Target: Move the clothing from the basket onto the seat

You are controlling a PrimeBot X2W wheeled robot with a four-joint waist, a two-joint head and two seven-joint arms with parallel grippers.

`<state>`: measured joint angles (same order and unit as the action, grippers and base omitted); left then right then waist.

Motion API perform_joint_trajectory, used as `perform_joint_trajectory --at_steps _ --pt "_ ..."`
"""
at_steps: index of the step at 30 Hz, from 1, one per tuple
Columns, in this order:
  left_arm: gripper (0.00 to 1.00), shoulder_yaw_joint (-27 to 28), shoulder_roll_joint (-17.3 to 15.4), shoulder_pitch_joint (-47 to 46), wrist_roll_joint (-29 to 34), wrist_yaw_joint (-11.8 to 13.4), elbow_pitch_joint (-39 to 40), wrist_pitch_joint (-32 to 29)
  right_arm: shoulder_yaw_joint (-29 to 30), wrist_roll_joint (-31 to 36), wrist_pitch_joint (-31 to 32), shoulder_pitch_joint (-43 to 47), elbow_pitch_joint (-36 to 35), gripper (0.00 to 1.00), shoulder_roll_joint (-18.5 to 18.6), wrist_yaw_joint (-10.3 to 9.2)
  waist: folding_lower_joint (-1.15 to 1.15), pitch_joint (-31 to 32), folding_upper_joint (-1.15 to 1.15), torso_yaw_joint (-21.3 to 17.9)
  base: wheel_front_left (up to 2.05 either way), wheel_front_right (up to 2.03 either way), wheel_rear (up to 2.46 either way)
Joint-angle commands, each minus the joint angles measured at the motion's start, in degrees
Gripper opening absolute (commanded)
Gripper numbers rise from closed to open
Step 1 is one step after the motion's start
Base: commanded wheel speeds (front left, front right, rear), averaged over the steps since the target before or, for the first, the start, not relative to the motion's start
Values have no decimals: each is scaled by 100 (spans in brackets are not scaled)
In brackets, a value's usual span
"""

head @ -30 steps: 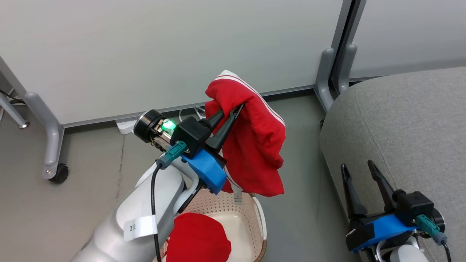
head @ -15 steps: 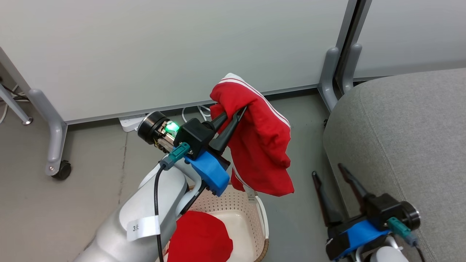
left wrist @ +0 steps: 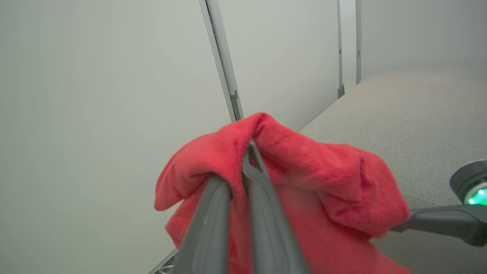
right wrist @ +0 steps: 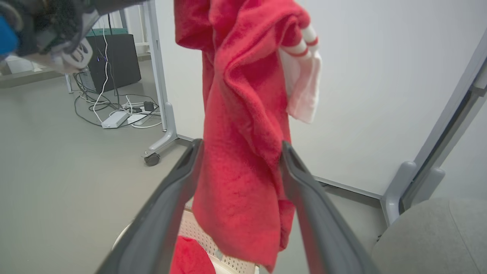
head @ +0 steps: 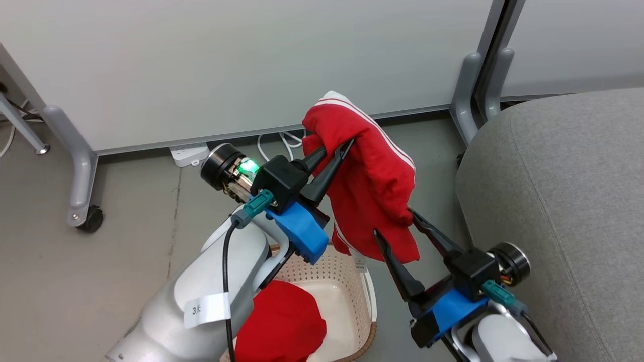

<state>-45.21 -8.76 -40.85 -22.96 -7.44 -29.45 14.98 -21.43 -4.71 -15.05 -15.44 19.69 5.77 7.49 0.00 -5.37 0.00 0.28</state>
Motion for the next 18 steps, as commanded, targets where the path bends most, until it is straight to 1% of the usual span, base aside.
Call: perform_joint_trajectory --at_steps 1,5,11,12,13,18 --pt "0 -8 18 -91 5 -3 23 31 -35 -38 -20 -153 69 100 19 1 0 -30 0 28 0 0 0" --pt "0 -43 53 -145 8 -3 37 31 -171 -33 -20 -468 194 100 -26 1 0 -88 0 88 0 0 0" --pt "0 -69 99 -188 23 -3 58 31 -194 -27 -20 -841 342 100 -101 1 0 -168 0 142 0 0 0" --pt "0 -72 99 -180 23 -2 56 32 -193 -36 -20 -869 359 44 -116 1 0 -175 0 143 0 0 0" --pt "0 -76 104 -173 27 -3 56 32 -210 -38 -20 -898 361 0 -126 1 0 -184 0 146 0 0 0" --pt "0 -81 110 -201 20 -3 51 32 -233 -52 -20 -980 377 0 -160 1 0 -227 0 158 0 0 0"
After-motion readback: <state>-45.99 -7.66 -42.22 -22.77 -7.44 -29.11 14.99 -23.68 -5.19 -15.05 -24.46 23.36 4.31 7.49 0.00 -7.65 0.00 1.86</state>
